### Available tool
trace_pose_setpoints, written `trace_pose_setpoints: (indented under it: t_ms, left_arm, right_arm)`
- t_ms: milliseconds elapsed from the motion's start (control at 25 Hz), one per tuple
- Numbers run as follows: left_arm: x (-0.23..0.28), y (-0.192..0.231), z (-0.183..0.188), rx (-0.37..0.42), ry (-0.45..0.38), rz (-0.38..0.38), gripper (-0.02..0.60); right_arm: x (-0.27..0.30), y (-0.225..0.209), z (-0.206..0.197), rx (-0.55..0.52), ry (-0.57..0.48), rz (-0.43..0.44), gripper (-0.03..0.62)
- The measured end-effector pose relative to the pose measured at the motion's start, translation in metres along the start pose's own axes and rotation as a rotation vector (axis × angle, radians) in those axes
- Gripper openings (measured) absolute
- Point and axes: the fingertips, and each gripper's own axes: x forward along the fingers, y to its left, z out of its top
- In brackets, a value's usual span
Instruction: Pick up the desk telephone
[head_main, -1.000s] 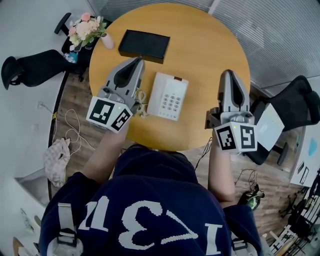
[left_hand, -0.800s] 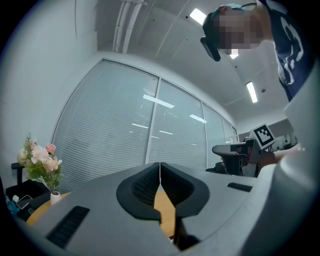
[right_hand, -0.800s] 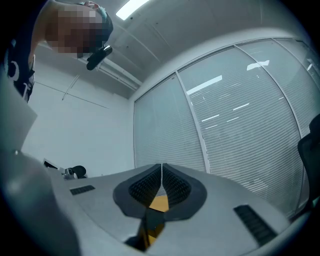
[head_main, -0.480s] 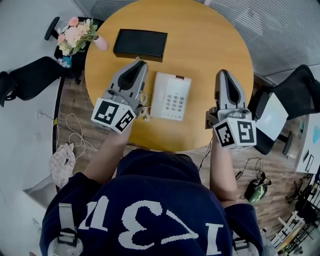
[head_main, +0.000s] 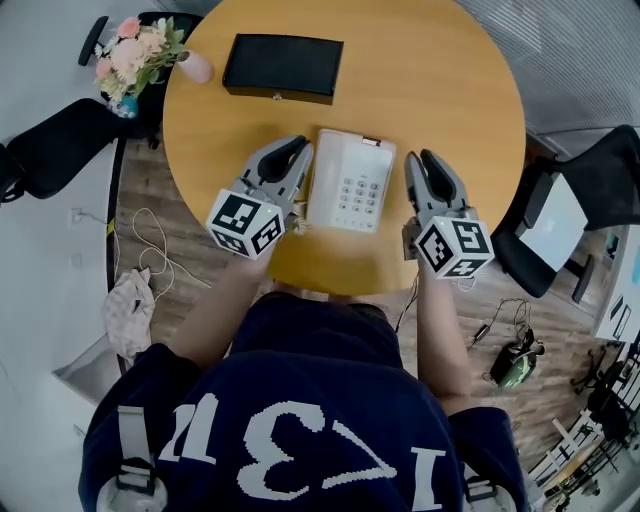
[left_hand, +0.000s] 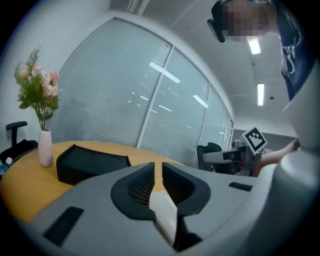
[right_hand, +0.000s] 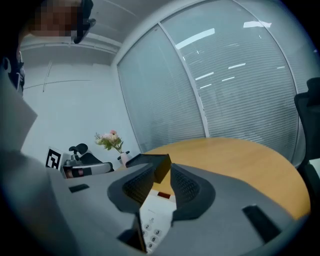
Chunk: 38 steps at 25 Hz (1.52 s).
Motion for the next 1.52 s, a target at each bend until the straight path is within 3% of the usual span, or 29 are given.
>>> trace_pose_setpoints:
  t_ms: [160,360,600,800,1120,1320,1520]
  left_arm:
    - [0.013,0.005,-0.042,-0.127,0.091,-0.024,0.226]
    - [0.021,0.001,-0.091,-0.22,0.227,-0.032,0.295]
    - [0.016,0.0,-0.126,-0.324,0.354,-0.084,0.311]
    - [0.019,0.0,-0.134,-0.361,0.435,-0.115,0.322]
    - [0.024,-0.01,-0.152,-0.502,0.668,-0.215,0.322]
    - [0.025,-0.011,-0.151,-0.514,0.67,-0.231,0.325]
    - [0.025,-0.01,-0.149,-0.523,0.595,-0.221,0.327]
  right_arm:
    - [0.017,-0.007,-0.053,0.1,0.099,0.01,0.148]
    - [0.025,-0.006,-0.119,0.196,0.243,0.048,0.212]
    - [0.028,-0.008,-0.154,0.271,0.325,0.079,0.241]
    - [0.027,-0.006,-0.167,0.296,0.363,0.115,0.244]
    - [0.03,0.002,-0.172,0.316,0.397,0.171,0.244]
    - [0.036,0.003,-0.172,0.353,0.402,0.201,0.245]
    - [0.035,-0.004,-0.169,0.45,0.343,0.169,0.244]
